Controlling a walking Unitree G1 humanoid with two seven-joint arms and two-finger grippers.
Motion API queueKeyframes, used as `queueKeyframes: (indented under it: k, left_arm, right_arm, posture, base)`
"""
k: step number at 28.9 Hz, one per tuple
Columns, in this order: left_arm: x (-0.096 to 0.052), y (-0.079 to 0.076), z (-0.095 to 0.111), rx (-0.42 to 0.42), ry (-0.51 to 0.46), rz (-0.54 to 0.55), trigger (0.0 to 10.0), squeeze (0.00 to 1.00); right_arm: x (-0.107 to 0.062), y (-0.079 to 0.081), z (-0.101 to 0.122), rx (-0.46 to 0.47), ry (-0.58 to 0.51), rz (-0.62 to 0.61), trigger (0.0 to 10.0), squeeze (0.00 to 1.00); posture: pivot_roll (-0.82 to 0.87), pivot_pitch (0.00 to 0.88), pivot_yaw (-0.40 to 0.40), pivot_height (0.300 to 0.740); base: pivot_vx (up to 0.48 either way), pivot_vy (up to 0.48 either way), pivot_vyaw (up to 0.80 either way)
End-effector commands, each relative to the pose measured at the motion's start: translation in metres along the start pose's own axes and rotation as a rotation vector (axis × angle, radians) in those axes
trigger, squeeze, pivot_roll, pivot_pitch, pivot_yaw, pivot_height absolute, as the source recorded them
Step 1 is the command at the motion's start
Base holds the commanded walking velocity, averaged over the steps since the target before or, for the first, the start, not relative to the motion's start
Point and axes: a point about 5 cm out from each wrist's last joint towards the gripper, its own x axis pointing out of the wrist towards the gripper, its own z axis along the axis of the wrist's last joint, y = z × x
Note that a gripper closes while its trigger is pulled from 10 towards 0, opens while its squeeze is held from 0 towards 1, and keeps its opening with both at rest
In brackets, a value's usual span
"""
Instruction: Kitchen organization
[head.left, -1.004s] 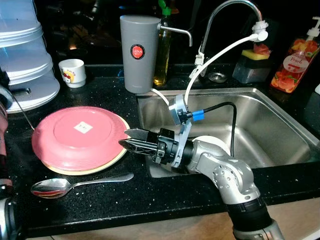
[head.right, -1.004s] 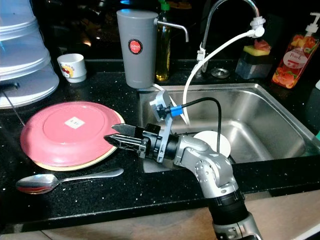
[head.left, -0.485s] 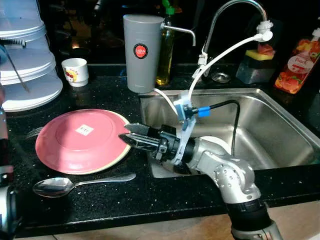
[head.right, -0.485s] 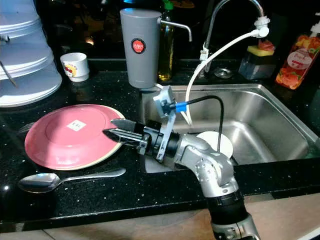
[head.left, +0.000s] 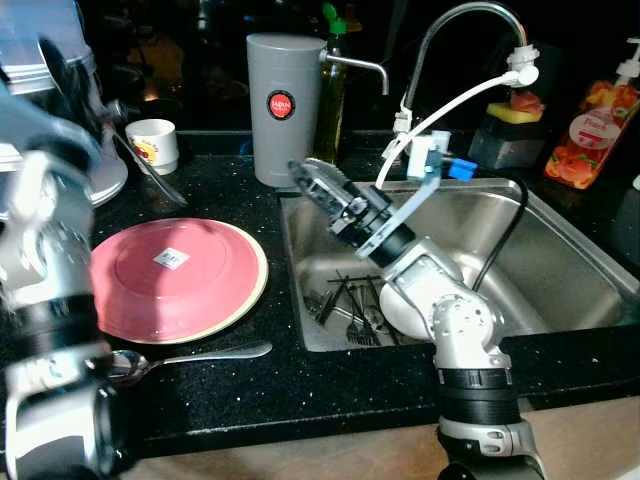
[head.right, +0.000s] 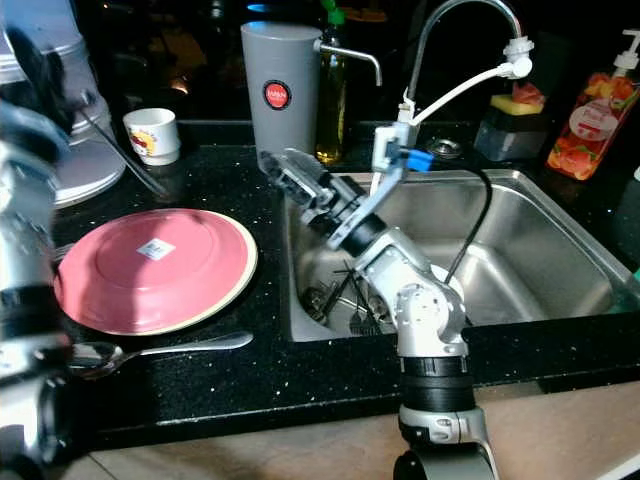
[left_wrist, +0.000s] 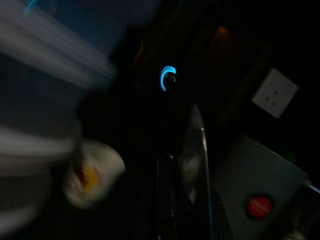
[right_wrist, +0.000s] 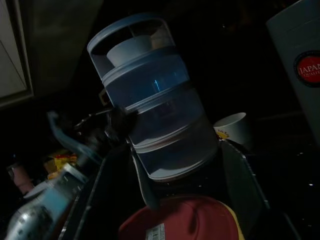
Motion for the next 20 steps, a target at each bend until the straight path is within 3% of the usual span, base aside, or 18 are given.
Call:
queueKeyframes:
  k: [1,4,5,7,10,13,14,15,16,20]
  left_arm:
    - [0.0,-0.005,0.004,-0.049,-0.002,-0.039,0.0,0.0]
    - [-0.007,-0.012,-0.01,-0.071,0.147,-0.185,0.0,0.0]
    - [-0.007,-0.012,-0.01,-0.071,0.147,-0.185,0.0,0.0]
    - [-0.014,-0.022,-0.021,-0.11,0.251,-0.315,0.0,0.0]
    - [-0.017,-0.028,-0.025,-0.148,0.277,-0.369,0.0,0.0]
    - [-0.019,-0.041,-0.026,-0.216,0.3,-0.451,0.0,0.0]
    - [-0.021,-0.046,-0.027,-0.214,0.314,-0.483,0.0,0.0]
    - [-0.021,-0.046,-0.027,-0.214,0.314,-0.483,0.0,0.0]
    - [-0.022,-0.05,-0.028,-0.223,0.327,-0.515,0.0,0.0]
    - [-0.024,-0.058,-0.03,-0.22,0.356,-0.581,0.0,0.0]
  right_arm:
    - [0.001,0.005,0.001,0.018,-0.008,0.033,10.0,1.0]
    - [0.003,0.016,-0.002,0.035,0.018,0.117,10.0,1.0]
    - [0.003,0.016,-0.002,0.035,0.018,0.117,10.0,1.0]
    - [0.004,0.024,-0.008,0.009,0.082,0.171,10.0,1.0]
    - [0.004,0.027,-0.013,-0.017,0.124,0.197,10.0,1.0]
    - [0.005,0.027,-0.018,-0.102,0.186,0.188,10.0,1.0]
    - [0.005,0.027,-0.02,-0.122,0.209,0.189,10.0,0.67]
    - [0.005,0.027,-0.02,-0.122,0.209,0.189,10.0,0.67]
    - [0.005,0.027,-0.023,-0.144,0.237,0.189,10.0,0.0]
    - [0.005,0.03,-0.027,-0.182,0.29,0.205,10.0,0.0]
  posture:
    - [0.11,0.066,-0.001,0.74]
    - [0.1,0.066,-0.001,0.74]
    - [0.1,0.066,-0.001,0.74]
    - [0.1,0.065,-0.005,0.74]
    - [0.1,0.065,-0.005,0.74]
    - [0.1,0.063,-0.008,0.74]
    - [0.09,0.056,-0.009,0.74]
    - [0.09,0.056,-0.009,0.74]
    - [0.09,0.056,-0.009,0.74]
    - [0.09,0.051,-0.01,0.74]
  base:
    - [0.0,0.0,0.0]
    - [0.0,0.0,0.0]
    - [0.0,0.0,0.0]
    - [0.0,0.0,0.0]
    - [0.0,0.0,0.0]
    - [0.0,0.0,0.0]
    - [0.0,0.0,0.0]
    - [0.0,0.0,0.0]
    - [0.0,0.0,0.0]
    - [0.0,0.0,0.0]
